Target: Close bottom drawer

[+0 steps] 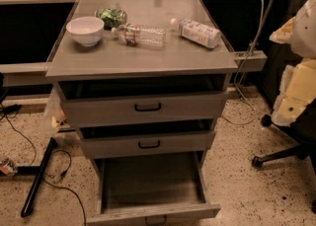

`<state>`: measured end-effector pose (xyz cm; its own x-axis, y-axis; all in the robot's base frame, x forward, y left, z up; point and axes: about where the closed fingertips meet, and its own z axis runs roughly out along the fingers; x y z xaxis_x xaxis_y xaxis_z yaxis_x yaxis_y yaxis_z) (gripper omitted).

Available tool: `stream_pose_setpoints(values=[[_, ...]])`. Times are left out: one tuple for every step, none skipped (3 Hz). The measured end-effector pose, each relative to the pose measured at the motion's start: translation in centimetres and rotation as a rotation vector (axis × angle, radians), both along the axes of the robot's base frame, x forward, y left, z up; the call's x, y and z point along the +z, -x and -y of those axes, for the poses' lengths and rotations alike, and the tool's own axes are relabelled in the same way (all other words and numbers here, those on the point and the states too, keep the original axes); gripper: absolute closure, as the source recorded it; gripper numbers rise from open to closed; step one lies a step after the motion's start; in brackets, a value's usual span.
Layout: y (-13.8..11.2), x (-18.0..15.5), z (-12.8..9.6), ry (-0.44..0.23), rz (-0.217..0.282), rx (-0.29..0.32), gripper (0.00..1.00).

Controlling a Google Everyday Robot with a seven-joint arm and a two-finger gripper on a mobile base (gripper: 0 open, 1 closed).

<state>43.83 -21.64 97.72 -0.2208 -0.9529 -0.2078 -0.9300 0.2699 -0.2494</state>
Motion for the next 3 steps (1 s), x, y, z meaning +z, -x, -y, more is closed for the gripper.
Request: stream_pose_setpoints(values=[[0.0,0.0,0.0,0.0,0.0,0.0,0.0],[0.6,-1.5,0.0,0.008,-0.007,0.001,0.0],[2.1,-5.3,-0.3,-0.038,-0.013,0.028,0.0]])
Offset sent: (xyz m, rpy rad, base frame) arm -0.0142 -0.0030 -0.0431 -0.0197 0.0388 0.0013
